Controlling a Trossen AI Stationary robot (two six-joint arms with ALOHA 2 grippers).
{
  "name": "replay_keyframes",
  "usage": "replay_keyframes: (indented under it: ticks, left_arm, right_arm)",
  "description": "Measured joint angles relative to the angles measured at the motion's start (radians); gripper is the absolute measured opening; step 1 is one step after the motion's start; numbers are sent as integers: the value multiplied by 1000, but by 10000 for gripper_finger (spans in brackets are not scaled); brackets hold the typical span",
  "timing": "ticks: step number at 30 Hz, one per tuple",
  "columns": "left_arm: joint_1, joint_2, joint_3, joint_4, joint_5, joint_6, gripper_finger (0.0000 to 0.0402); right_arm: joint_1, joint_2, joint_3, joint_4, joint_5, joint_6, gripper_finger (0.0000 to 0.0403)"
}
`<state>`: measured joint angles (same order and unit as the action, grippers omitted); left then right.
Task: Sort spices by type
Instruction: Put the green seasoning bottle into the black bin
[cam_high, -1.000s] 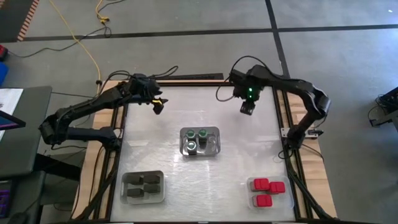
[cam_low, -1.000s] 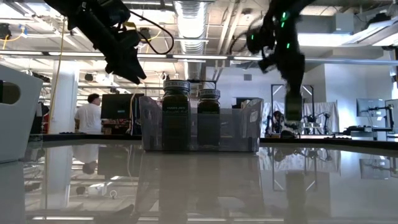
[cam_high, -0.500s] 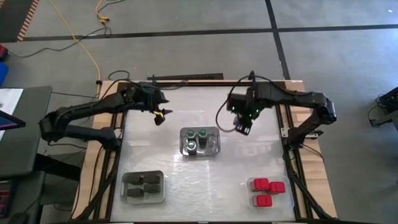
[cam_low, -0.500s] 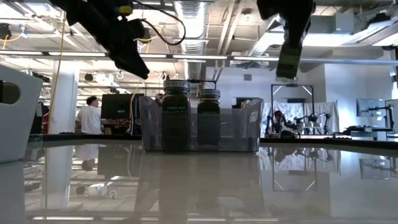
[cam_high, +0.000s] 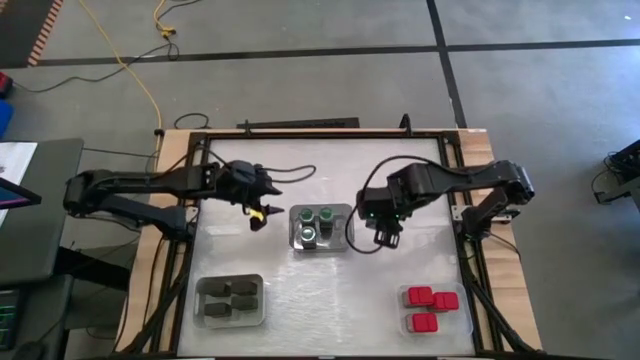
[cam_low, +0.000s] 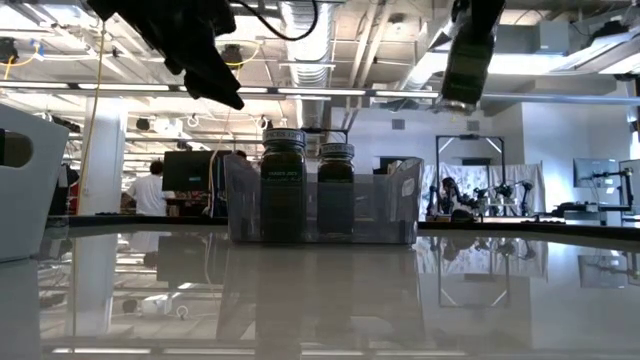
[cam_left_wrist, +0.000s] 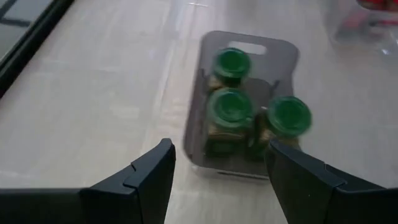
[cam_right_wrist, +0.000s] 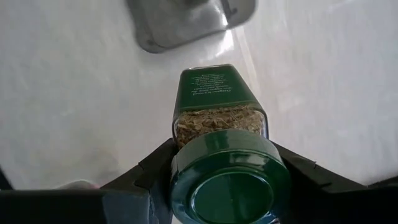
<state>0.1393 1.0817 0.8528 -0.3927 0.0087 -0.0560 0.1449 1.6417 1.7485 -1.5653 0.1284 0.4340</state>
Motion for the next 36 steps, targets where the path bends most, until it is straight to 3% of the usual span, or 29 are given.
replay_keyframes:
  ticks: [8,22,36]
  left_arm:
    - [-63,0,0,-19,-1,30,237]
    - [-76,0,0,-21,-1,19,237]
    - [-75,-1,0,-20,0,52,237]
  right_arm:
    - [35,24,93,-8,-2,48,226]
    - [-5,361,425,-7,-28,-174,228]
    - [-14,542,440,7,-32,-246,229]
